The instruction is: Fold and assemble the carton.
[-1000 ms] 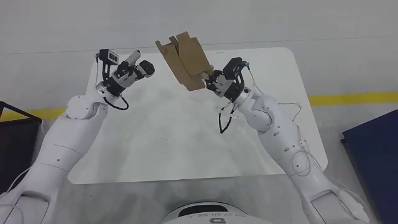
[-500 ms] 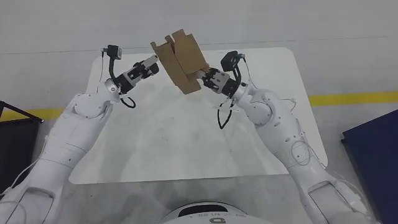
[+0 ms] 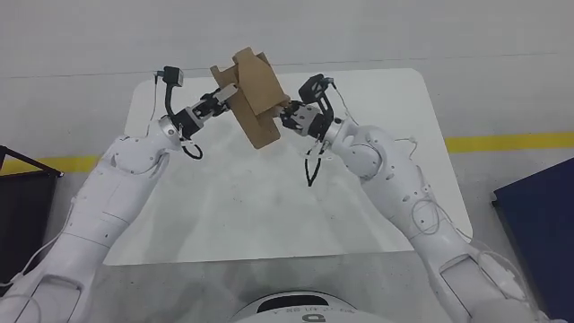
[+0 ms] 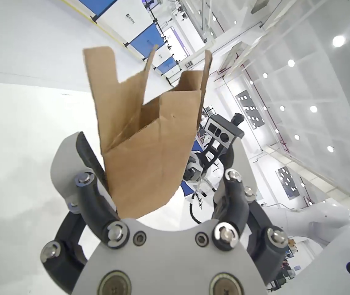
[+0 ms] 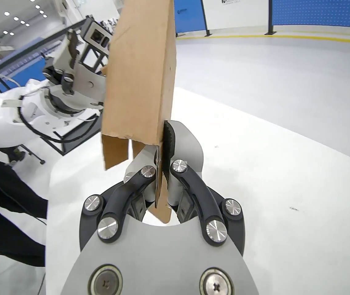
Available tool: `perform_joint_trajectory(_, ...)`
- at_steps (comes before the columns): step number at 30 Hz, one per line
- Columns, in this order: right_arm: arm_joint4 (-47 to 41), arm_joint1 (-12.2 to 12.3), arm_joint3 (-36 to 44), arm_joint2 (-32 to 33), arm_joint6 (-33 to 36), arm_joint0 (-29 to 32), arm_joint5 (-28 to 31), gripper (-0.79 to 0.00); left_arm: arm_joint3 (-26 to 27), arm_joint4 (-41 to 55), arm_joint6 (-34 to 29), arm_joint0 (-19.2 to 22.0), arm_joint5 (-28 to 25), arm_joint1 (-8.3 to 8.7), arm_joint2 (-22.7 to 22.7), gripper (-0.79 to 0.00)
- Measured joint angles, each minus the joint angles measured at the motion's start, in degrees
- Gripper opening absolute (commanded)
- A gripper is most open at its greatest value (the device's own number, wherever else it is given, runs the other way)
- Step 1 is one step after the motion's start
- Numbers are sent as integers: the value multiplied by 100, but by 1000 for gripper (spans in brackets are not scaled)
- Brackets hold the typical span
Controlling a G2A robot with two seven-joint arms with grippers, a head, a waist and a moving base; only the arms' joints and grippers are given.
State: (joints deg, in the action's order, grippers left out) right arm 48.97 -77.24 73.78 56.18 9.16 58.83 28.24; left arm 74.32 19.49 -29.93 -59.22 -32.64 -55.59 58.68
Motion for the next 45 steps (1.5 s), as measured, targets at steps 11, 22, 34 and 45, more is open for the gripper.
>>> perform_joint_trajectory(11, 828, -59, 245, -323, 66, 64, -655, -785, 226, 147, -174, -109, 259, -57, 114, 0)
perform_joint_trajectory(22, 788, -38, 305, -172, -31, 179, -577, -785, 179, 149, -233, -280, 237, -101, 264, 0)
perform_joint_trajectory(34, 695, -98, 134, -265, -126, 110, -509, -474, 79, 255, -394, -305, 257, -174, 344, 0)
perform_joint_trajectory(45, 474, -150, 34, -307, -345, 37, -229, -785, 45, 282, -507, -317, 303, -239, 400, 0)
